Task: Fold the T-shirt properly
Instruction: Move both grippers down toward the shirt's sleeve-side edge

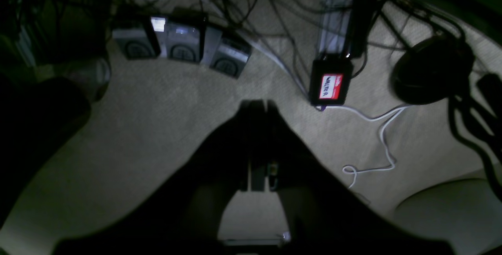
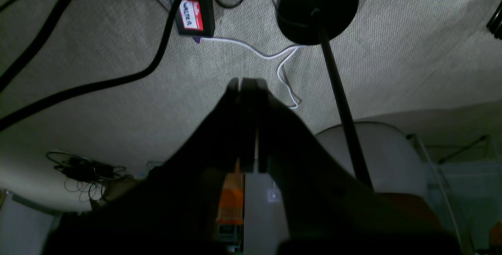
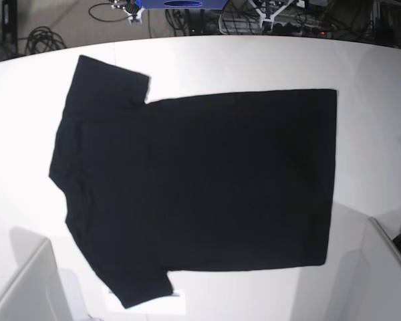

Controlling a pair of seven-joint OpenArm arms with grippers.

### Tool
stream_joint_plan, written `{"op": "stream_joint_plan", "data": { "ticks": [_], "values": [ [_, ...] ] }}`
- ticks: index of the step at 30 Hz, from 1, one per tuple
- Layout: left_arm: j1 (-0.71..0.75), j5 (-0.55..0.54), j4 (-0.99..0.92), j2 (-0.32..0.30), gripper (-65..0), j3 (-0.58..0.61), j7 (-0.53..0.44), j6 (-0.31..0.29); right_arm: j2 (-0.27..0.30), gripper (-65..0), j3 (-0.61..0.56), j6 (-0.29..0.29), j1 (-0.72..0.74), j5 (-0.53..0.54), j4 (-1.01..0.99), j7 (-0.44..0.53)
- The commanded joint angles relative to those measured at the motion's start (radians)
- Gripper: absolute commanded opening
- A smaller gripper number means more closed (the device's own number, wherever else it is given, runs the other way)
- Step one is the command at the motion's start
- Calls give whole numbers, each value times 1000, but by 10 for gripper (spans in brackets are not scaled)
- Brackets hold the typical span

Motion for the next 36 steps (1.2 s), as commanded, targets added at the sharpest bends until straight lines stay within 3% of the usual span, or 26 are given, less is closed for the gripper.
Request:
{"op": "stream_joint_plan", "data": {
  "ticks": [1,5,9,17,20,24,28,34,36],
  "values": [
    [18,2,0,0,-650,-2,-34,2,3,-650,-1,-9,-5,-1,5,28],
    [29,2,-9,-1,-650,-3,-126,2,3,-650,-1,-9,-39,-2,2,195],
    [29,2,-2,-3,-650,-3,-35,2,3,-650,-1,-9,-34,-2,6,77],
    [41,9,0,-3,-650,9,-29,2,3,-650,13,-8,-42,7,38,59],
    [50,12,1,-8,-650,11,-26,2,3,-650,98,-6,-62,44,69,11],
    [162,5,153,-49,-650,11,-27,-4,29,-650,148,-6,-224,44,374,-98],
    [379,2,488,-100,-650,7,-24,-98,29,-650,213,-6,-453,44,829,-250],
    [701,-7,987,-167,-650,-5,-29,-119,-17,-650,300,-6,-669,44,1327,-398],
    [788,-69,1123,-193,-650,-6,-32,-119,-46,-650,346,-6,-706,44,1445,-414]
  ]
}}
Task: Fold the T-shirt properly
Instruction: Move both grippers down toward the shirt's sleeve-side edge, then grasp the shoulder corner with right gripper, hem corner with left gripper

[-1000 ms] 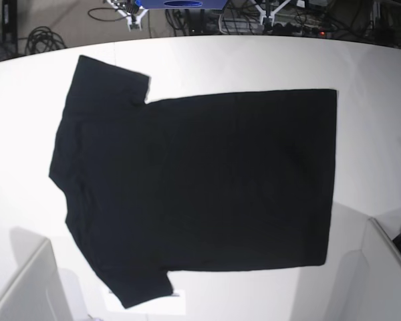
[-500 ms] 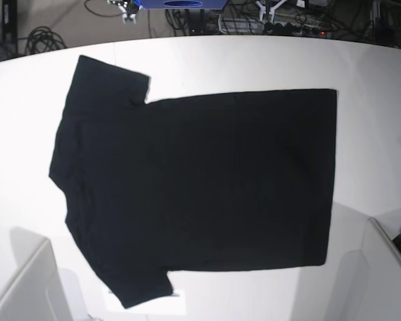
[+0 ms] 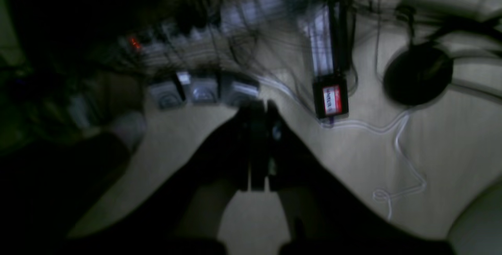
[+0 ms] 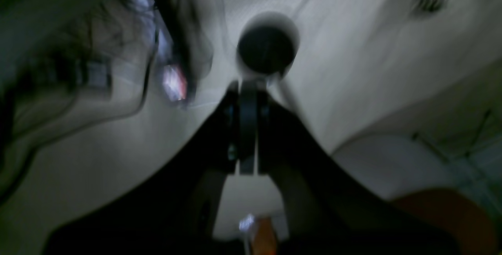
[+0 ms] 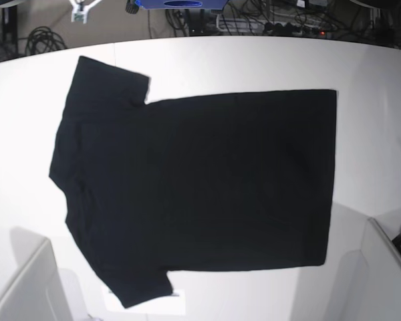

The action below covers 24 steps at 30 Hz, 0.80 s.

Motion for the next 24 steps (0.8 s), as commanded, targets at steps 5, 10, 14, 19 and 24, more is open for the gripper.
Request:
{"op": "stream_joint_plan", "data": {
  "ticks": [5,10,14,19,24],
  "values": [
    [173,-268,297,-135,-650,-2,-18,-4,-57,-650,105,-4,-51,0,303,2],
    [210,-362,443,-192,-650,-11,-18,-4,-60,-650,114,33,67,2,388,9],
    [204,-365,489,-137,-650,-120,-18,-4,-75,-650,215,233,207,91,386,0],
    [184,-365,536,-32,-650,-296,-18,-4,-63,-623,459,397,343,480,380,-207],
    [149,-367,561,29,-650,-410,10,-4,11,-219,682,454,497,721,268,-551]
  ]
}}
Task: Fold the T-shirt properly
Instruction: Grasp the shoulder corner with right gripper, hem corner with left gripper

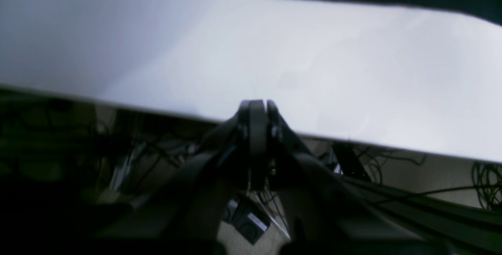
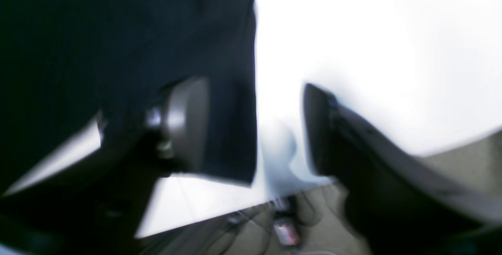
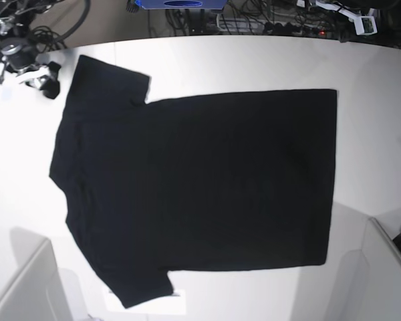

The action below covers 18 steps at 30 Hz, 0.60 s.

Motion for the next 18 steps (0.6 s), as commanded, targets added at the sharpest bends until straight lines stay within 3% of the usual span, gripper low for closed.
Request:
{"op": "stream_joint_plan", "data": {
  "ticks": [1,4,8,10,12,14,16,18],
  "values": [
    [4,-5,21,-3,-650,-9,4,-3,15,-215,35,15,13,16,-23,-34],
    [-31,-6,21,-1,-650,-37,82,-3,49,-239,76,48,72,33,-152,-86],
    [-77,-63,21,2,-296,-66,162,-9,79,-239,70,78,95,36,-279,-88],
    [-86,-183,16,-1,-188,-87,167,-12,79,-237,68,82,108,36,-316,-85],
    [-88,-299,15,-9,-188,-107,167,-41,81,-236,68,84,115,36,-362,-82],
    [-95,-394,15,-30,-225,-121,167,-115,98,-236,67,84,130,36,-408,-83],
    [-120,-434,13,-32,-265,-127,168,-153,105,-236,39,93,131,36,-440,-83],
    [-132,-433,-8,-29,-298,-127,168,-155,115,-239,-4,124,124,36,-446,-83]
  ]
}}
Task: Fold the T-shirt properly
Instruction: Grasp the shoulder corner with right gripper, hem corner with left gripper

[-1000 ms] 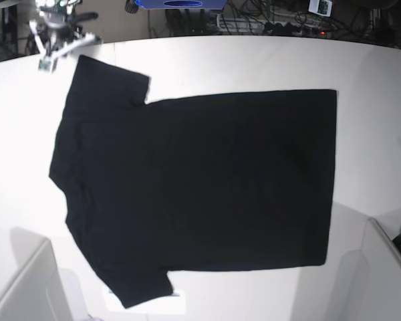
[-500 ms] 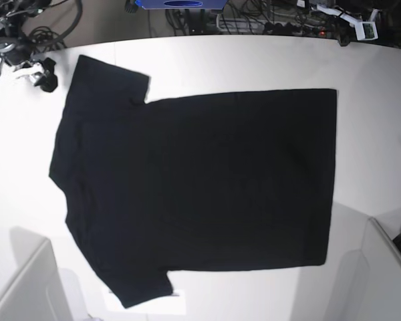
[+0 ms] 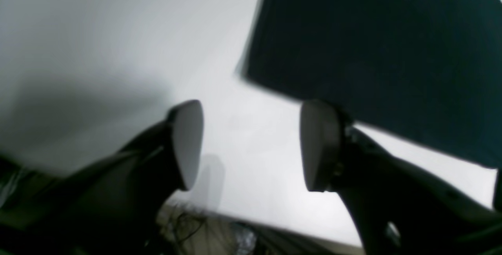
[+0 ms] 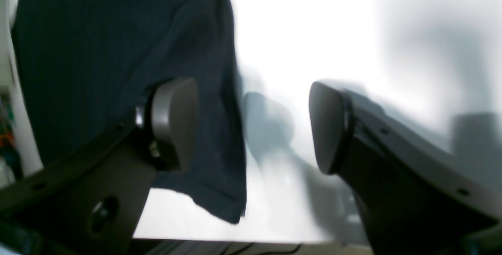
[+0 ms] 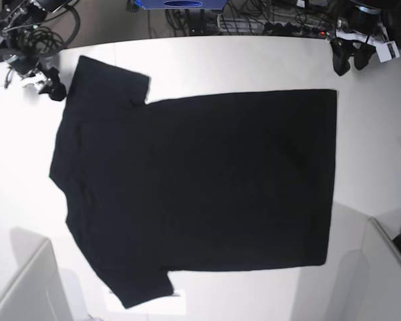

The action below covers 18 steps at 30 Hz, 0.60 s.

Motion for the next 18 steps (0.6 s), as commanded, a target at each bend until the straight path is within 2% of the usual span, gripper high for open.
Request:
{"op": "stream_joint_plan", "data": {
  "ticks": [1,5,9,12,18],
  "values": [
    [11,-8,-3,-4,-303,-6,-9,0,-2,-239,-26,10,-18,-37,-2,-39],
    [-17,-10,-54,-2,-304,-4,-9,0,-8,-239,-80,28,-41,-37,-8,-35],
    [-23,-11,-80,-4,-304,-4,-9,0,-14,-239,-88,30,-60,-37,-10,-2],
    [-38,-13,-98,-2,-304,-4,-9,0,-14,-239,-91,30,-70,-37,-10,-12],
    [-65,-15,-115,1,-303,3,-9,0,-14,-239,-178,31,-92,-34,-10,-6]
  ]
}}
